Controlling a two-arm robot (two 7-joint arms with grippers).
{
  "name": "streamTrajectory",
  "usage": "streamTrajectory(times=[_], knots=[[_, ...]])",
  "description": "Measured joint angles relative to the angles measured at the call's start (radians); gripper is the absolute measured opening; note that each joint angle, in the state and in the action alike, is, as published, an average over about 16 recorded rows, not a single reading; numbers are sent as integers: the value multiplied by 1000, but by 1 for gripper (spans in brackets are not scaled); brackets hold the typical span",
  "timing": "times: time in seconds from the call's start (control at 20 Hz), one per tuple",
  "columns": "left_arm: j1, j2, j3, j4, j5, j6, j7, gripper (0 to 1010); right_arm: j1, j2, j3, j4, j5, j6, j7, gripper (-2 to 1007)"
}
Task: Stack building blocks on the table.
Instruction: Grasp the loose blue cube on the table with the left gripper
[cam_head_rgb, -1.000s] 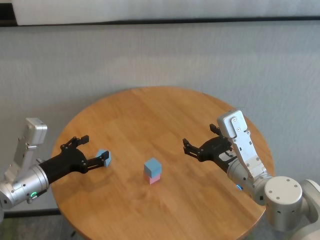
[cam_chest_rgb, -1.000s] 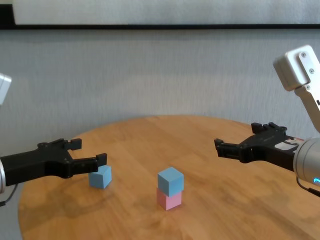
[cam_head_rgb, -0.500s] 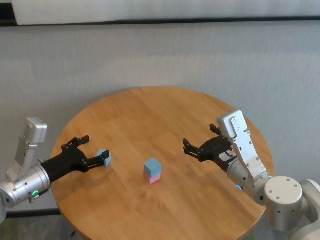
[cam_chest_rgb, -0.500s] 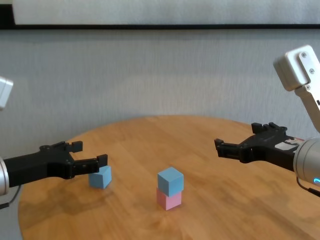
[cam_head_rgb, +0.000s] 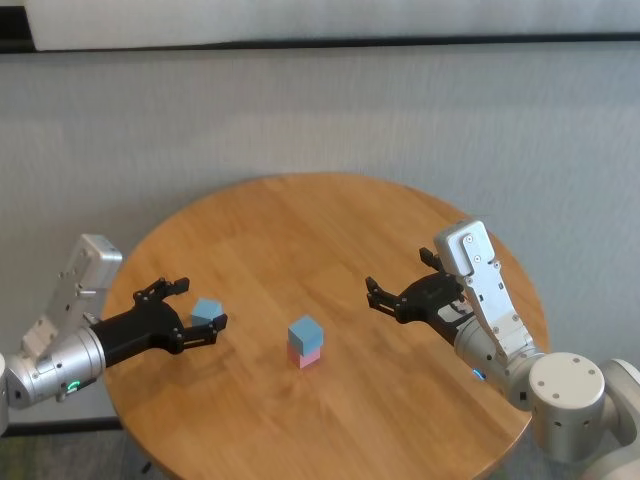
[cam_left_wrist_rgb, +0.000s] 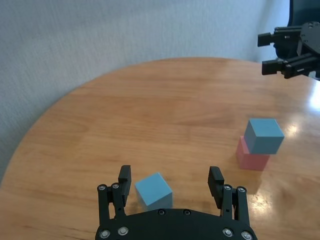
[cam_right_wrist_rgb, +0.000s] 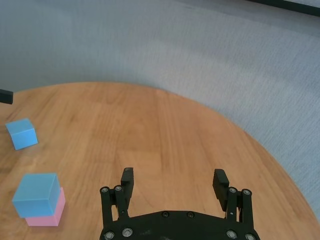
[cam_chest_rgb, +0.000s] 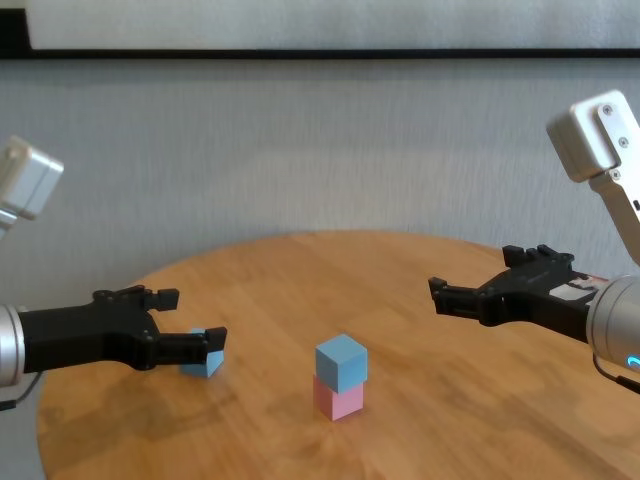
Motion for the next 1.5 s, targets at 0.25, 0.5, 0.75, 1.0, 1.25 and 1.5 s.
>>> streamTrajectory(times=[0.25, 0.5, 0.75, 1.0, 1.25, 1.5], knots=[[12, 19, 23, -57, 31, 41, 17, 1000, 0, 0, 0, 0, 0, 0, 0, 1000], [17, 26, 34, -88, 41, 75, 32, 1000, 0, 0, 0, 0, 0, 0, 0, 1000], [24, 26, 35, -110, 41, 104, 55, 1000, 0, 0, 0, 0, 0, 0, 0, 1000], [32, 25, 33, -133, 38, 131, 79, 1000, 0, 0, 0, 0, 0, 0, 0, 1000], [41, 23, 29, -151, 36, 150, 99, 1000, 0, 0, 0, 0, 0, 0, 0, 1000], [44, 19, 26, -153, 33, 155, 108, 1000, 0, 0, 0, 0, 0, 0, 0, 1000]])
